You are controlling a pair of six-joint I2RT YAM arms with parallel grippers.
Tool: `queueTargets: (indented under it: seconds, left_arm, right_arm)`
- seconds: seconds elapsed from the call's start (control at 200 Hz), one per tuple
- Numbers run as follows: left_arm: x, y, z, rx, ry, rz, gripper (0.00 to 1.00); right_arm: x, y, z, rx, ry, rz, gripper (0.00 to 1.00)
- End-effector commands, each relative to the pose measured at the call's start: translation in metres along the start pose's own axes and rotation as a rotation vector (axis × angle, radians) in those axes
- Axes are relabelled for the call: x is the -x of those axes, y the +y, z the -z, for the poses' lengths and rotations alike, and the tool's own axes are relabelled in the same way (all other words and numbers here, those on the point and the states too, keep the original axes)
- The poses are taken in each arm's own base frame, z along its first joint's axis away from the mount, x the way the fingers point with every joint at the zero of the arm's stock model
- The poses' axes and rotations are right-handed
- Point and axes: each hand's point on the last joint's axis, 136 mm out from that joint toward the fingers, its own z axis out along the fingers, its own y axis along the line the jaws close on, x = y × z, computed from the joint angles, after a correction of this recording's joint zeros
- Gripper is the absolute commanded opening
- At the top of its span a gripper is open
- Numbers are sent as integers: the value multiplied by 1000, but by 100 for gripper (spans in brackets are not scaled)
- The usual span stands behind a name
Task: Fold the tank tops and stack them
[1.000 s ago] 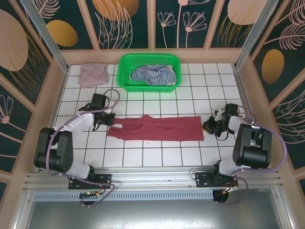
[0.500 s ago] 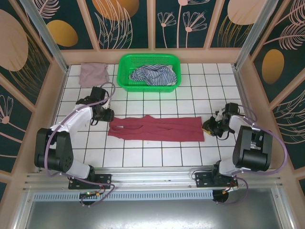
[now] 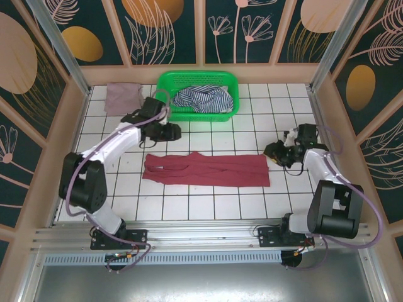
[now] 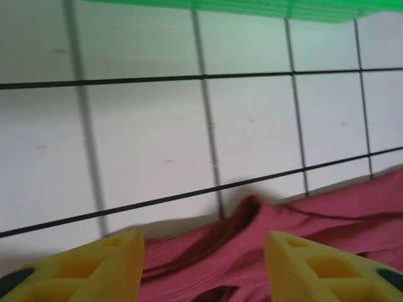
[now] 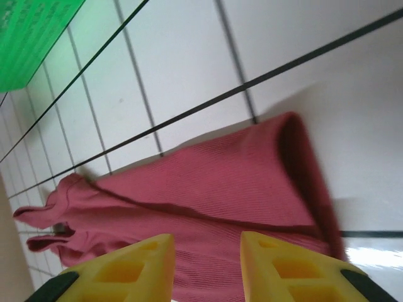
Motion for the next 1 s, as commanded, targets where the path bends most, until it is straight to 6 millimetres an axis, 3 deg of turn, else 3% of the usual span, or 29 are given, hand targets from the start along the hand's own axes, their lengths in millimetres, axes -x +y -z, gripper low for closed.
queueTargets:
  seconds: [0.0,0.16,0.325,0.44,0.591,0.996]
  left_arm:
    - [-6,-25,-23,-65,44,7,53]
    - [-24,-32,-53,-64,104,-46,51]
    - [-29,-41,-78,-84,156,-103,45]
    - [-38,-51,-86,-106,188,-130,41]
    - [-54,-44,-93,-88,248,-157,38]
    - [-57,-38,-106,-69,284,-222,27]
  right_arm:
    - [-3,17,-18,71,25,-10,34]
    - [-6,15,-37,71,51,-11,33]
    - [-13,-3,-51,23,84,-28,32]
    - [-19,-16,-56,-18,102,-43,32]
    - [-26,-27,-61,-48,115,-59,32]
    - [-36,-38,-62,-73,129,-73,32]
